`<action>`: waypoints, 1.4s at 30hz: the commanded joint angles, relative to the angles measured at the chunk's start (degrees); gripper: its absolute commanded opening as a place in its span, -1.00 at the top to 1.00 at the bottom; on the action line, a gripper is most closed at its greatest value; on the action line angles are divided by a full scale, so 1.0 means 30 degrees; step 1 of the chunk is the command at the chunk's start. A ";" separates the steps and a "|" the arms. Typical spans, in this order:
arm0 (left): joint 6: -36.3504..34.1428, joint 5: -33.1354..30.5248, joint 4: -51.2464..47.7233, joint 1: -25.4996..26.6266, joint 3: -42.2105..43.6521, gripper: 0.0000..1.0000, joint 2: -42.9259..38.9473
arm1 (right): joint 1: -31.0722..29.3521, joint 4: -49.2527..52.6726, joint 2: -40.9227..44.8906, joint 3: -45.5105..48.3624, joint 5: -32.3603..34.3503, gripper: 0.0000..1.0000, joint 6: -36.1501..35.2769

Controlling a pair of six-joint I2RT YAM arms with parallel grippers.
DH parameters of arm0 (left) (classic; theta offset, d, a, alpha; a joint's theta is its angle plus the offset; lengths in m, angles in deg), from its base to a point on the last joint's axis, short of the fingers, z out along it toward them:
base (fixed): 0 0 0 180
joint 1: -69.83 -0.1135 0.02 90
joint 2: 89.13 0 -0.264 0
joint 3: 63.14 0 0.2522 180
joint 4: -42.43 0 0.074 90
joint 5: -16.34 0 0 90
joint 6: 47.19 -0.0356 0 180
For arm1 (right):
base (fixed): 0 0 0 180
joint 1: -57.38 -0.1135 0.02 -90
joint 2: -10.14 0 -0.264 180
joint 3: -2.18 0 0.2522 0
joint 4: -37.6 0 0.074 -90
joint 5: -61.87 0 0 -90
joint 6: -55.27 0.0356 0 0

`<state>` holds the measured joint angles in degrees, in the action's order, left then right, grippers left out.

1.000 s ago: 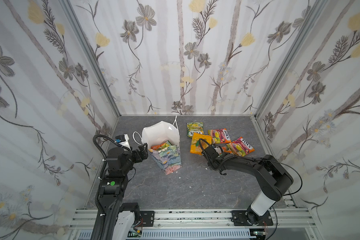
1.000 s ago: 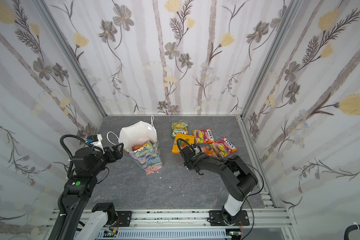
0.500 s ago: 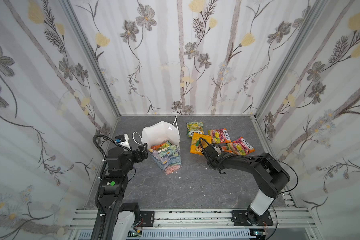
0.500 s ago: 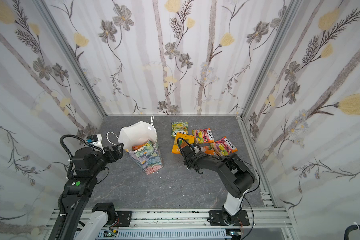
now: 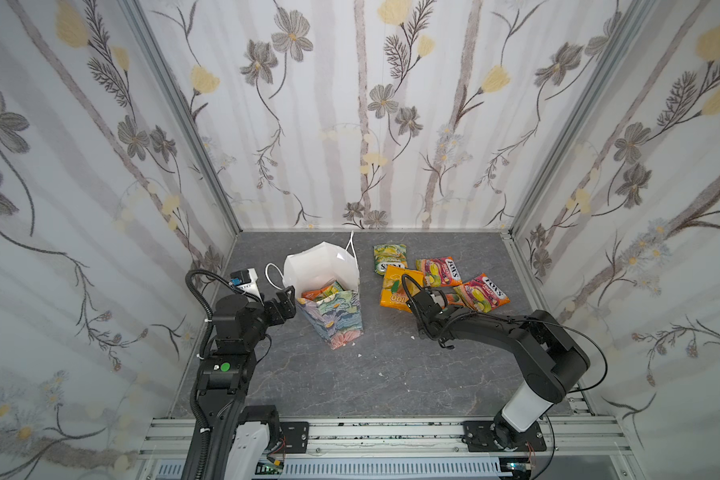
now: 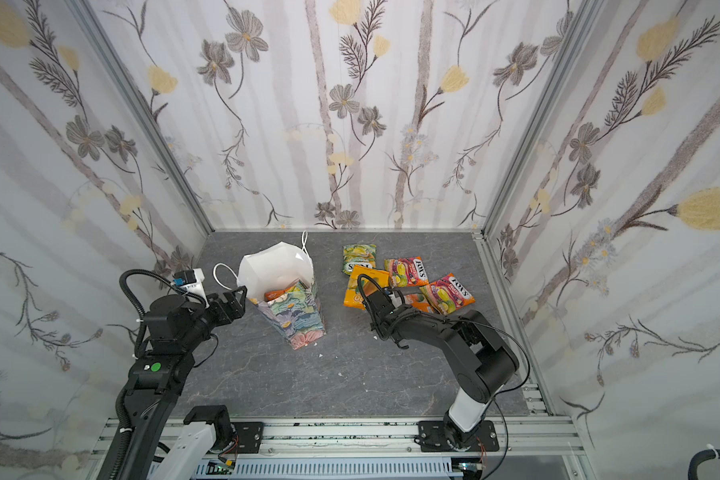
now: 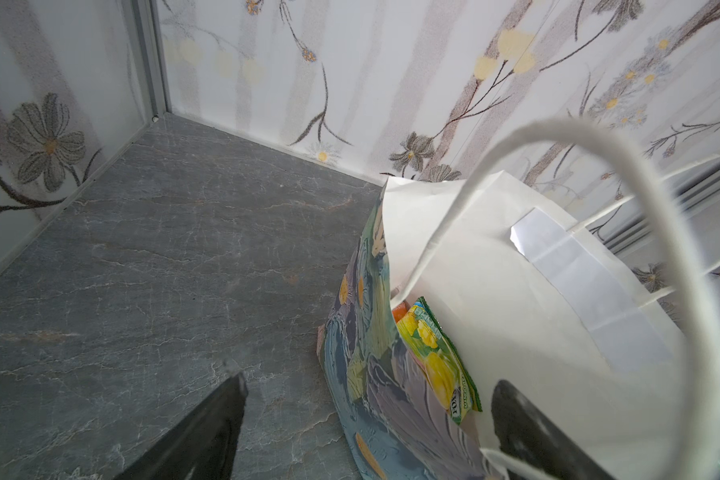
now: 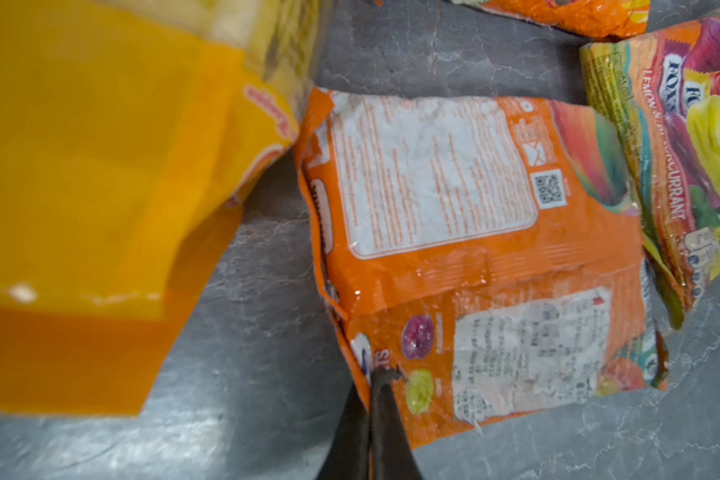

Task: Place the snacks into the paper bag
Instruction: 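Lower the right gripper onto the orange Fox's Fruits packet edge and close, then lift the orange Fox's Fruits packet off the table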

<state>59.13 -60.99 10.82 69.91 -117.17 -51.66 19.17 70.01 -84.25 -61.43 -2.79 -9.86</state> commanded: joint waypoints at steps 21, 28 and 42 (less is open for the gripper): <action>-0.0077 -0.0033 0.0324 -0.0018 0.0005 -0.84 -0.0099 | 0.0517 -0.2572 0.7054 0.1201 -0.6207 1.00 -0.0429; -0.0077 -0.0041 0.0324 -0.0025 0.0006 -0.85 -0.0092 | 0.0548 -0.3784 0.8265 0.1073 -0.7488 1.00 -0.0700; -0.0077 0.0011 0.0353 -0.0025 0.0004 -0.86 -0.0099 | 0.0533 -0.5245 0.9350 -0.0582 -1.0515 1.00 -0.1185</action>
<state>59.13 -60.97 10.84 69.89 -117.17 -51.88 20.80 58.91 -56.90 -61.64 -31.31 -12.36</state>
